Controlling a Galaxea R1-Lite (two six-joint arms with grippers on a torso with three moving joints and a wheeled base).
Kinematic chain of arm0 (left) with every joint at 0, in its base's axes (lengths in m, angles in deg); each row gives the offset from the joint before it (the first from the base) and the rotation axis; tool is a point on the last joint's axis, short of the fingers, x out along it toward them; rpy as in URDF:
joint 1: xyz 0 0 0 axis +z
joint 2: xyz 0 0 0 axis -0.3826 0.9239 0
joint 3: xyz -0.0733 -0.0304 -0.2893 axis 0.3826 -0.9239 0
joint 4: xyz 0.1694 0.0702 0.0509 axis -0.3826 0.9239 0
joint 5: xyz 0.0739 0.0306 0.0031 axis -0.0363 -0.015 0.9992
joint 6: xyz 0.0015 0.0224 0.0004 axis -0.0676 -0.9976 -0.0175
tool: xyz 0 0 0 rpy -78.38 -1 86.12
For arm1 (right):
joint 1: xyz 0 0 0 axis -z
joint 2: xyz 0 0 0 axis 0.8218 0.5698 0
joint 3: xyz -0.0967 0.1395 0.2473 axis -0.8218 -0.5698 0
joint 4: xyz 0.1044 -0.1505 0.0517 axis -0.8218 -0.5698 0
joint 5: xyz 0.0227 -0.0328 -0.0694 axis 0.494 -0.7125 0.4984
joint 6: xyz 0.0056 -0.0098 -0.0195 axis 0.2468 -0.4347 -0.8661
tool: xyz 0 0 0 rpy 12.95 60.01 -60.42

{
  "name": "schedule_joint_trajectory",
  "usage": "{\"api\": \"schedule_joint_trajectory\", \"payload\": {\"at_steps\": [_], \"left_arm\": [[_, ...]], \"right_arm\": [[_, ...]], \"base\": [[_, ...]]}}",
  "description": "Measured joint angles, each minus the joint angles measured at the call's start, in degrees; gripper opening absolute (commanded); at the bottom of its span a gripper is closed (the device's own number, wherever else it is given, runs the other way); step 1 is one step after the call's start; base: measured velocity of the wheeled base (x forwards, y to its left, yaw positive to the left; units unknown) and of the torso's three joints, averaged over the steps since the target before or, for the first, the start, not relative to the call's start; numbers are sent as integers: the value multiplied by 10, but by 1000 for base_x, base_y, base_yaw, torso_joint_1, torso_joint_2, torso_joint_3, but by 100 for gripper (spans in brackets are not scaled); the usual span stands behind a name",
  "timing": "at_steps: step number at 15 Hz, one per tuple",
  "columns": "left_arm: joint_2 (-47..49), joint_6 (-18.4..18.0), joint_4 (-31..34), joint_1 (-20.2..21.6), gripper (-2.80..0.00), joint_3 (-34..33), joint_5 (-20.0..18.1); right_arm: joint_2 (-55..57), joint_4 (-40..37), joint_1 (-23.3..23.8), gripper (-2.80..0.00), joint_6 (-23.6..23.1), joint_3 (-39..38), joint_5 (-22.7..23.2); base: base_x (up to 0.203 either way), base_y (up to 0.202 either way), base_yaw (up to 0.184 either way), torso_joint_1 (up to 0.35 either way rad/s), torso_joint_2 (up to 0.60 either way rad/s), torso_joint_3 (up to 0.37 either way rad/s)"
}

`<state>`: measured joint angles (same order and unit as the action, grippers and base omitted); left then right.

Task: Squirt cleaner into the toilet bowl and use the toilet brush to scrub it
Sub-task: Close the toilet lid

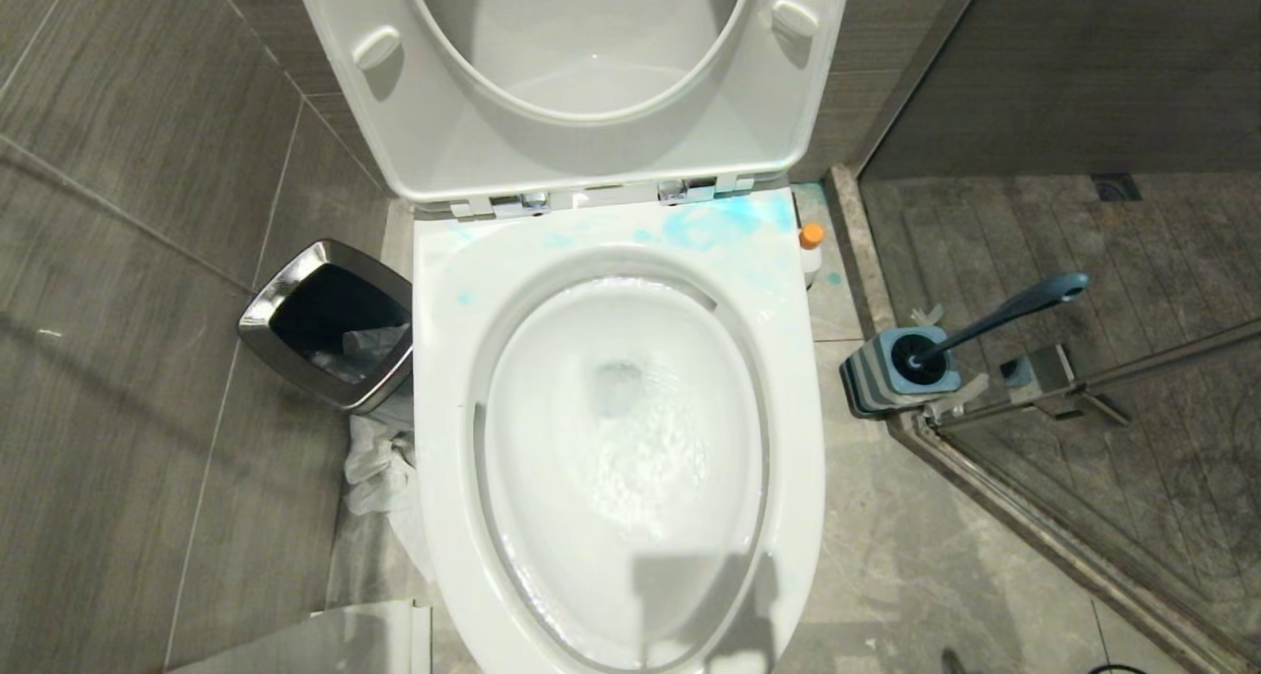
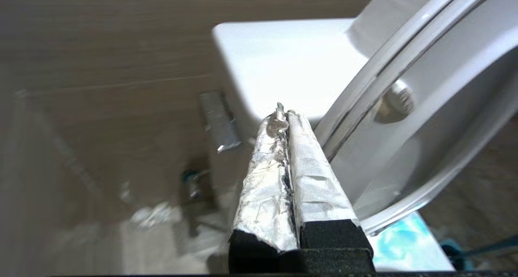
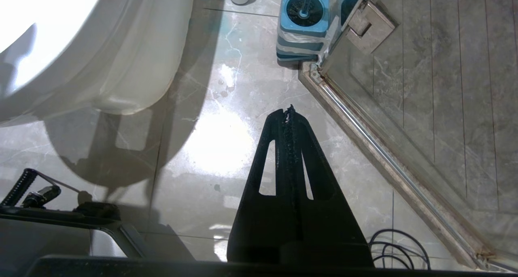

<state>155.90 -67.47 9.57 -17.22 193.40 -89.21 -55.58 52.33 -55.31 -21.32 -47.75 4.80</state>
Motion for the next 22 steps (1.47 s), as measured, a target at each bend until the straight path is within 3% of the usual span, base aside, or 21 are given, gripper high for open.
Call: {"api": "schedule_joint_trajectory", "payload": {"at_steps": [4,6,8,16,22], "left_arm": [[88,102,-199,15,-280,8,-110],[130,132,-291,18,-280,10,-121],[158,144,-338,16,-280,12,-121],[195,135,-384,-35,-280,12,-105],[200,76,-384,-78,-280,10,-89]], "right_arm": [[0,0,0,-280,0,0,0],[0,0,0,-280,0,0,0],[0,0,0,-280,0,0,0],[0,0,0,-280,0,0,0],[0,0,0,-280,0,0,0]], "base": [[0,0,0,0,0,0],[0,0,0,0,0,0],[0,0,0,0,0,0],[0,0,0,0,0,0],[0,0,0,0,0,0]]}}
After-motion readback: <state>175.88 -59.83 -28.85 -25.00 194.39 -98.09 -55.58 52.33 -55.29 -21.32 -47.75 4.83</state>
